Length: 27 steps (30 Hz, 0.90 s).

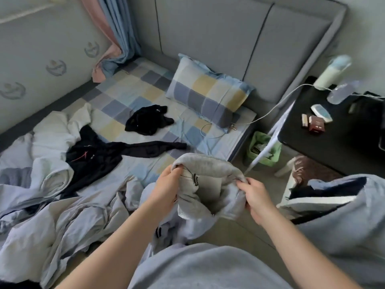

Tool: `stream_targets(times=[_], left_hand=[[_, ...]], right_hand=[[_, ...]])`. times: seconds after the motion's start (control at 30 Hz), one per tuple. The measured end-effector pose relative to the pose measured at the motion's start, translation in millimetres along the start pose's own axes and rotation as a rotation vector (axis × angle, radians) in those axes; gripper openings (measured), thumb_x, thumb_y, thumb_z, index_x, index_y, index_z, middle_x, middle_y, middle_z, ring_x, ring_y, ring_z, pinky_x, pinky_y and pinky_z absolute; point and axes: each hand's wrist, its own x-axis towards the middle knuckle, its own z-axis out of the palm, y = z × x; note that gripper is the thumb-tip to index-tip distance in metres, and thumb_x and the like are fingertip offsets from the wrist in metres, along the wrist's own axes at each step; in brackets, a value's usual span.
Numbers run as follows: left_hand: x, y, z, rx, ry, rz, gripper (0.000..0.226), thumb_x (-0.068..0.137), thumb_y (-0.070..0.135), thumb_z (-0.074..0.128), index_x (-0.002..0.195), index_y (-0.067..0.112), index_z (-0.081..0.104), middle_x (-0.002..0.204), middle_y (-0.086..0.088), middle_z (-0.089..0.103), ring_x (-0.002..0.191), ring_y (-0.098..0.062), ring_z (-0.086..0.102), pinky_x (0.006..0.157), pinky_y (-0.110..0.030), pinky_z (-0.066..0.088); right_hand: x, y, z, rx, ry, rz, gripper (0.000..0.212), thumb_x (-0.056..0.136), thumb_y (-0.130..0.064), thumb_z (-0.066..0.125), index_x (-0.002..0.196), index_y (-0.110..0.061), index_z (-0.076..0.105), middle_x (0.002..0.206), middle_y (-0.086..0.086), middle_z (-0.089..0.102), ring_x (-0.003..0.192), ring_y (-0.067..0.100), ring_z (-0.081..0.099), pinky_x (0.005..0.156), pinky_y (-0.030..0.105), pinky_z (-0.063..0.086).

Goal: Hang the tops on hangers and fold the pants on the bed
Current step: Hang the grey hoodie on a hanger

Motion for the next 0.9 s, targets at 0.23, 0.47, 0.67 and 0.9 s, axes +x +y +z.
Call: stream_targets(times=[0.23, 0.47, 0.67, 0.9], left_hand=[[-62.4, -65.5, 105.3, 0.390, -0.172, 0.105, 0.020, 0.102, 0.025, 0.047, 0.093, 0.028, 0.065, 0.099, -0.005, 0.070, 0.090, -0.021, 0.068, 0.082, -0.037, 0.057], [-144.0, -153.0, 201.7, 0.719, -0.431, 0.154, 0.030, 0.098, 0.041, 0.053, 0.091, 0.019, 0.072, 0.086, -0.005, 0.074, 0.087, -0.022, 0.069, 0.081, -0.038, 0.054], [-199.0, -202.2, 286.5, 0.843, -0.666, 0.139, 0.040, 0.088, 0.043, 0.070, 0.093, 0.004, 0.072, 0.078, -0.014, 0.066, 0.075, -0.023, 0.063, 0.082, -0.048, 0.057], [-256.6, -231.0, 388.8, 0.871, -0.965, 0.179, 0.054, 0.079, 0.052, 0.074, 0.090, 0.000, 0.064, 0.069, -0.014, 0.052, 0.067, -0.028, 0.052, 0.068, -0.039, 0.047]], right_hand=[[-80.3, 90.0, -120.6, 0.181, 0.243, 0.046, 0.016, 0.098, -0.019, 0.061, 0.090, -0.014, 0.074, 0.088, 0.010, 0.076, 0.095, 0.032, 0.070, 0.088, 0.044, 0.052], [-187.2, 175.8, -237.3, 0.346, 0.475, 0.084, 0.026, 0.073, -0.045, 0.070, 0.082, -0.021, 0.076, 0.096, 0.018, 0.075, 0.099, 0.037, 0.070, 0.095, 0.055, 0.052], [-268.7, 222.5, -322.5, 0.439, 0.719, 0.099, 0.020, 0.094, -0.031, 0.064, 0.091, -0.013, 0.071, 0.093, 0.016, 0.073, 0.089, 0.029, 0.071, 0.078, 0.042, 0.057], [-344.4, 231.2, -396.4, 0.529, 1.011, 0.030, 0.048, 0.079, -0.039, 0.066, 0.097, 0.005, 0.059, 0.082, 0.013, 0.058, 0.077, 0.028, 0.060, 0.070, 0.041, 0.050]])
